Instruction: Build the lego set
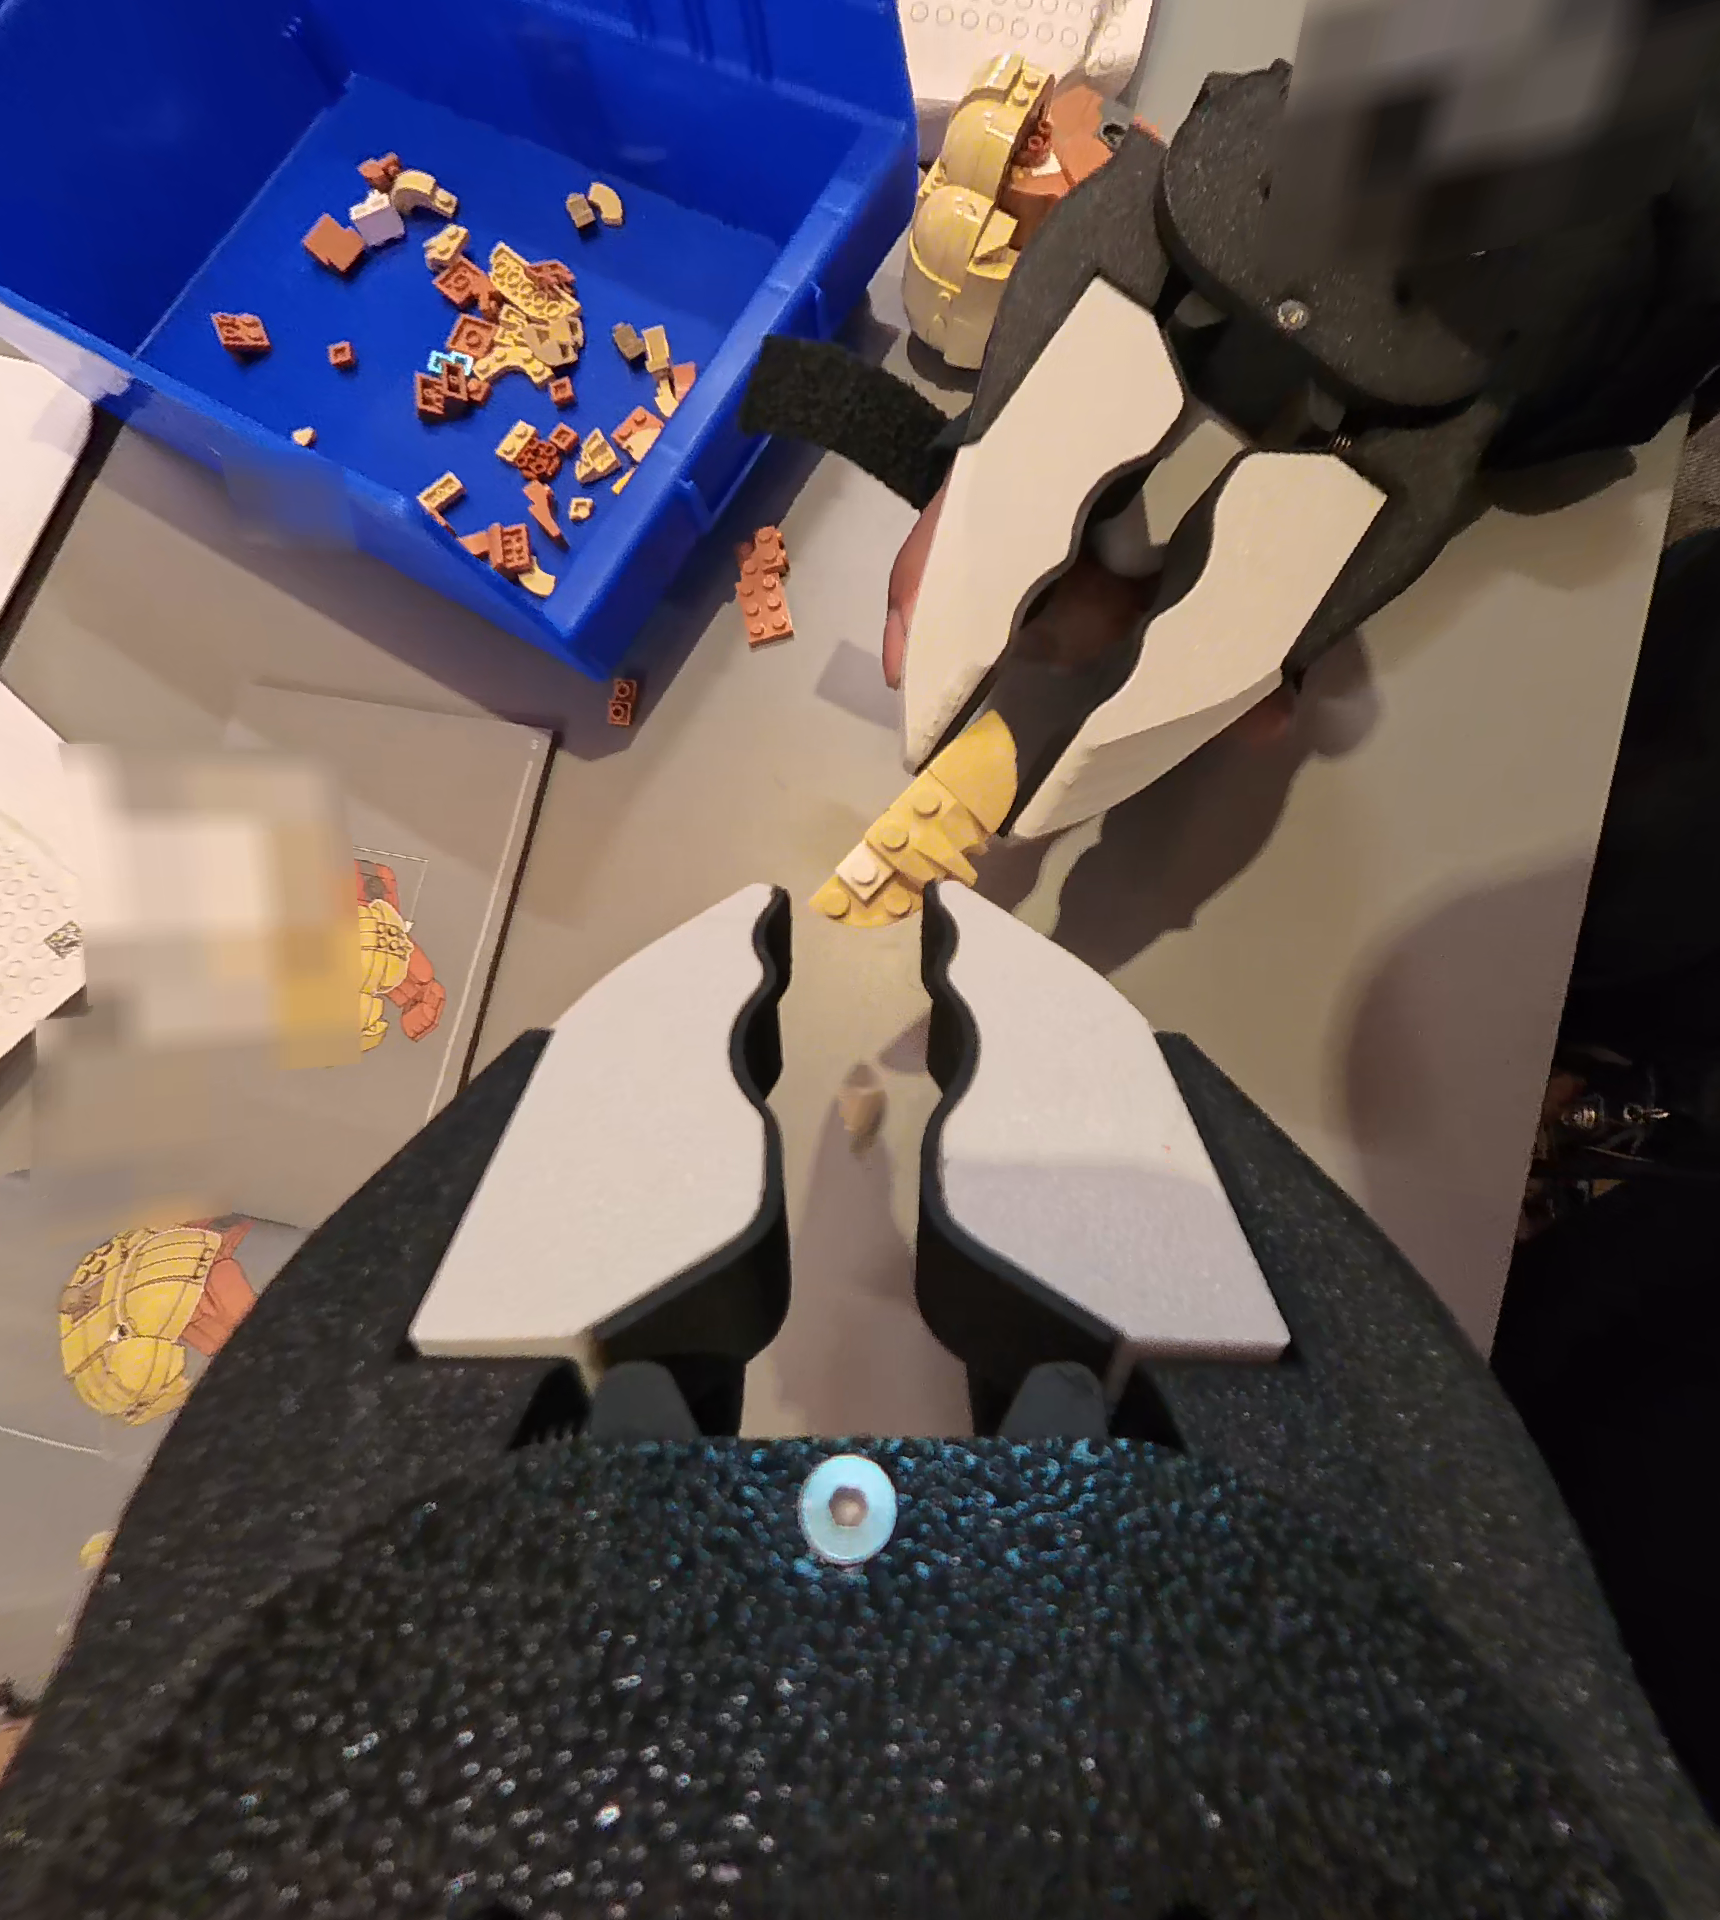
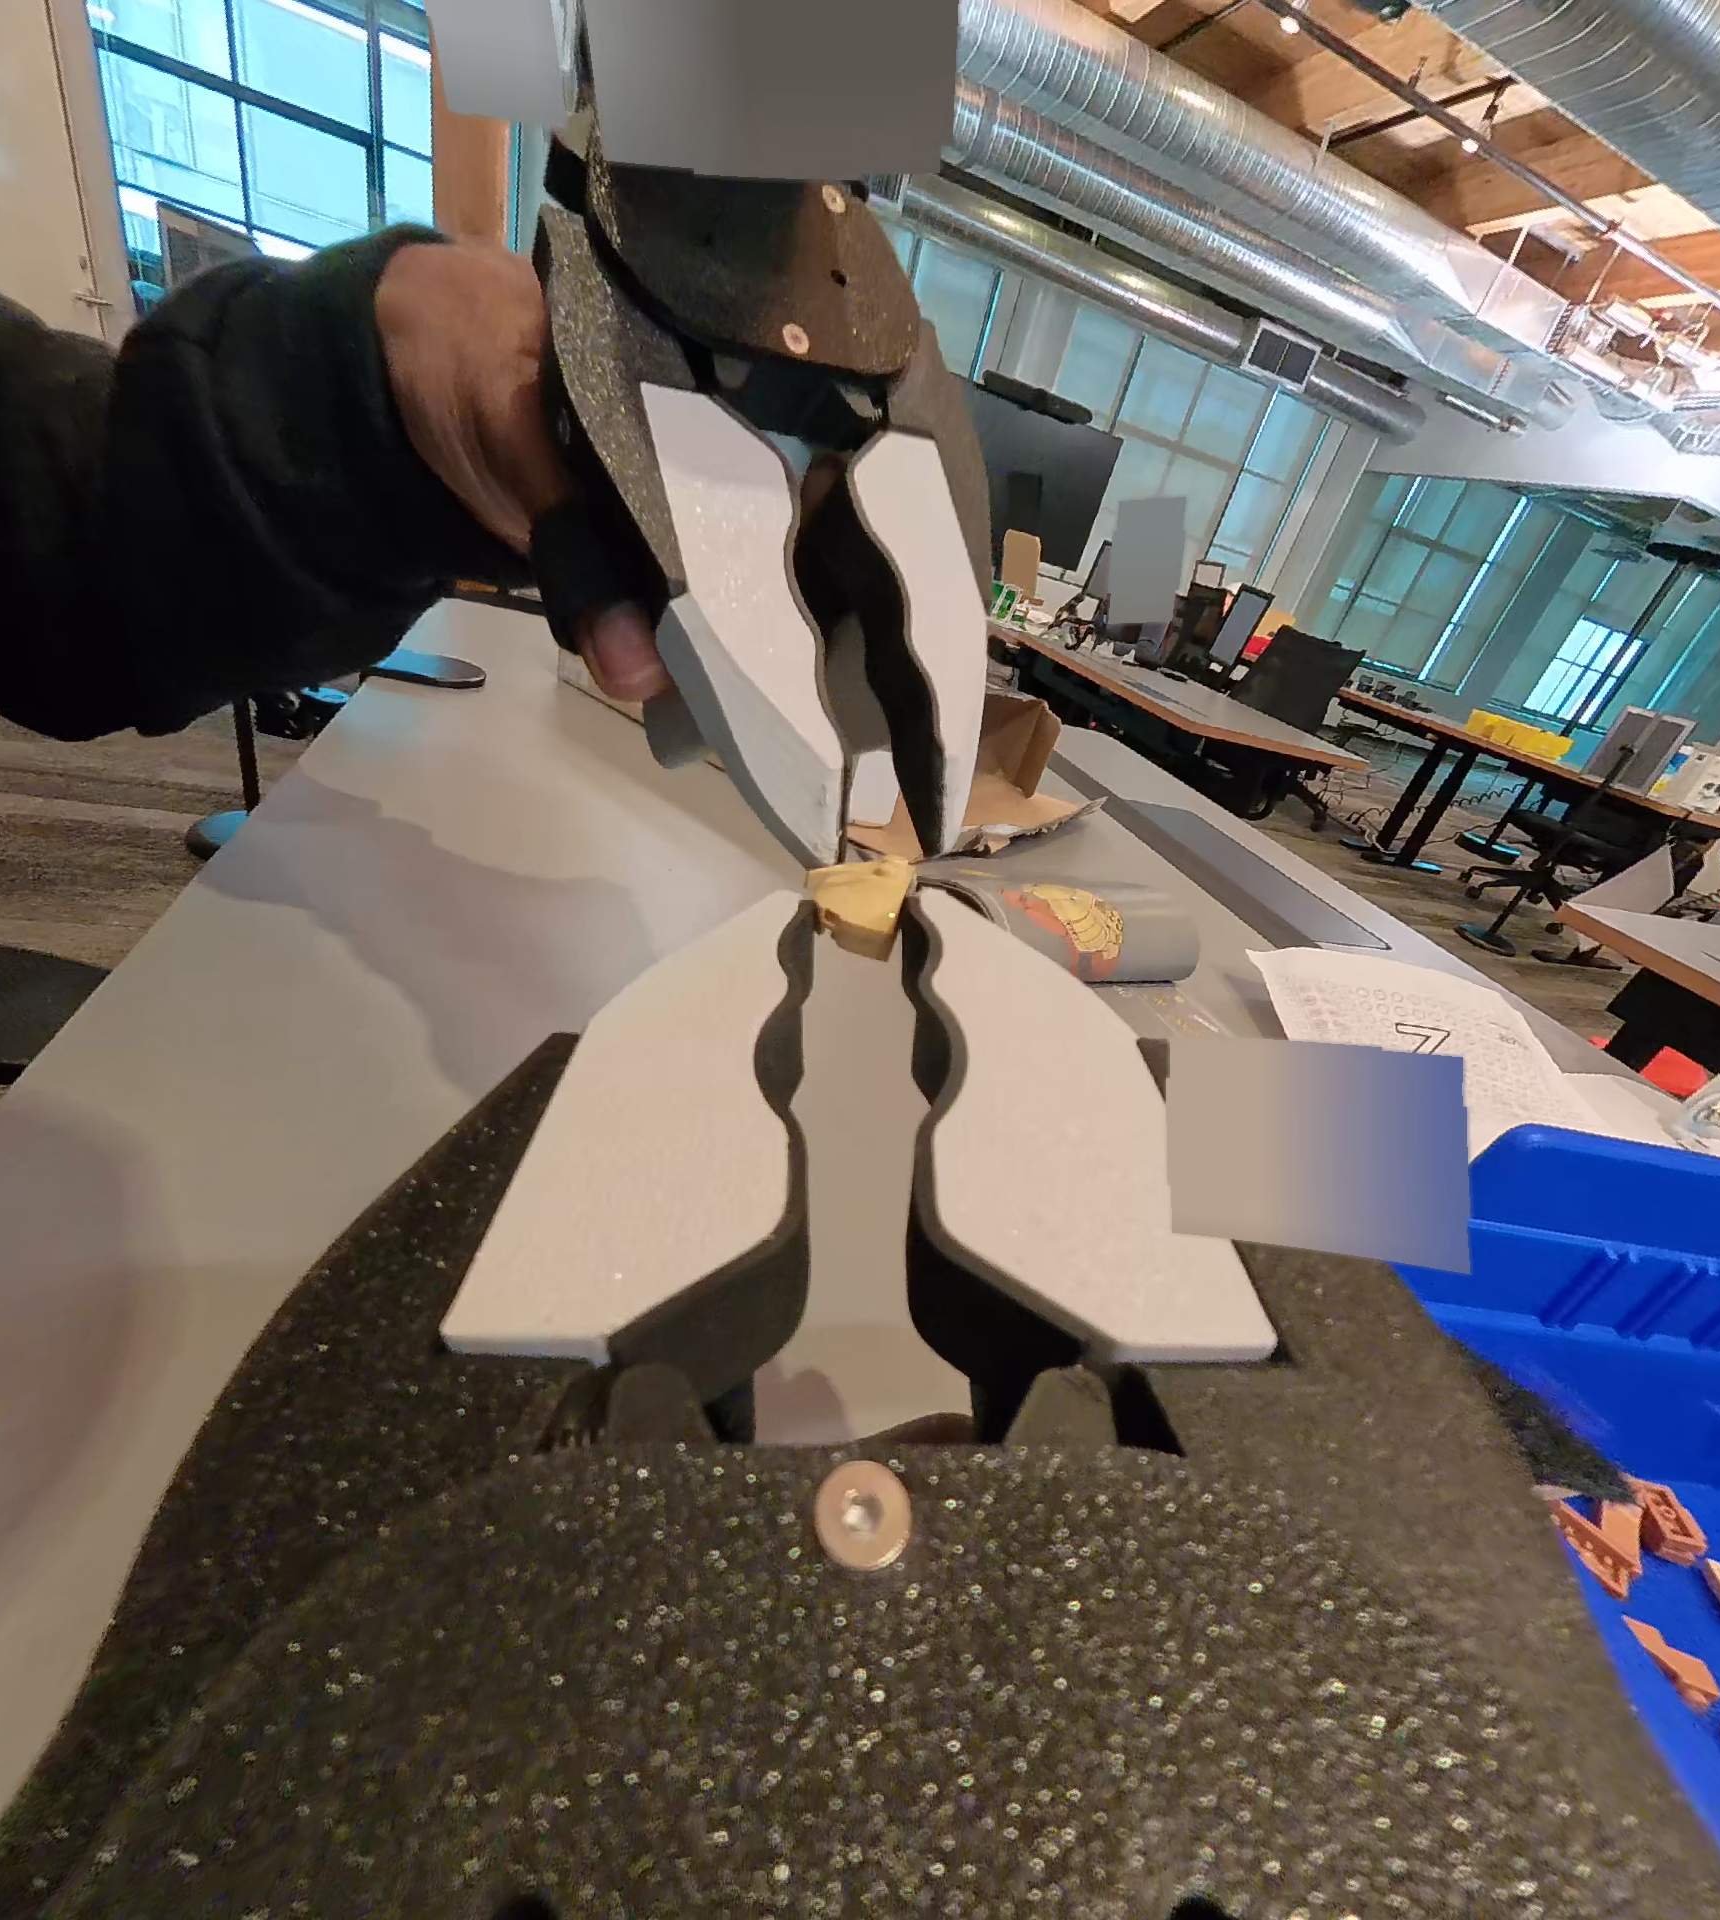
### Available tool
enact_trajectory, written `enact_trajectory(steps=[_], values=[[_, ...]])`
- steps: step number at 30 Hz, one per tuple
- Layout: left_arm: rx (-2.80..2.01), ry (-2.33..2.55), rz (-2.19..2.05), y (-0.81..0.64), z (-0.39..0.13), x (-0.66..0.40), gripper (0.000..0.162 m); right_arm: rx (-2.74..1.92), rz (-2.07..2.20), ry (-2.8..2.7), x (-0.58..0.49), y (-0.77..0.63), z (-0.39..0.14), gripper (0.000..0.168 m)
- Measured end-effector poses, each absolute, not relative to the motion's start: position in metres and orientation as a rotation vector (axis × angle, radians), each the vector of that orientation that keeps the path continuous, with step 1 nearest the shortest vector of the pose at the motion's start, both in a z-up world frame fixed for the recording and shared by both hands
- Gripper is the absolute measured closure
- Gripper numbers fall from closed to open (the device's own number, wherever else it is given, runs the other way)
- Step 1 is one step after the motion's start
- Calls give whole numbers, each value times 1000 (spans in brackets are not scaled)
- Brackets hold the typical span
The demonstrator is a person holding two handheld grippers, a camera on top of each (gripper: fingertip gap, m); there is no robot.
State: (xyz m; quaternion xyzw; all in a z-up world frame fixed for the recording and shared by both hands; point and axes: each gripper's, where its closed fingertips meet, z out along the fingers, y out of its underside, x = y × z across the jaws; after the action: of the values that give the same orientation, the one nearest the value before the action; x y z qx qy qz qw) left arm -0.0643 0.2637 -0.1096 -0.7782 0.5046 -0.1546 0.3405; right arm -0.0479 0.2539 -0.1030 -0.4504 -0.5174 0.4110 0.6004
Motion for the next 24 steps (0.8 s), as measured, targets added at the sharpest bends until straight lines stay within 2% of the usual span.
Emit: enact_trajectory(steps=[15,20,24], values=[[-1510,1366,-1038,247,-105,-55,130,-1031,1168,-1214,-45,246,-101,153],[-1454,1397,-999,249,-110,-49,143,-1042,1173,-1228,-45,247,-104,152],[-1468,1390,-975,252,-112,-51,143,-1067,1143,-1236,-47,251,-108,152]])
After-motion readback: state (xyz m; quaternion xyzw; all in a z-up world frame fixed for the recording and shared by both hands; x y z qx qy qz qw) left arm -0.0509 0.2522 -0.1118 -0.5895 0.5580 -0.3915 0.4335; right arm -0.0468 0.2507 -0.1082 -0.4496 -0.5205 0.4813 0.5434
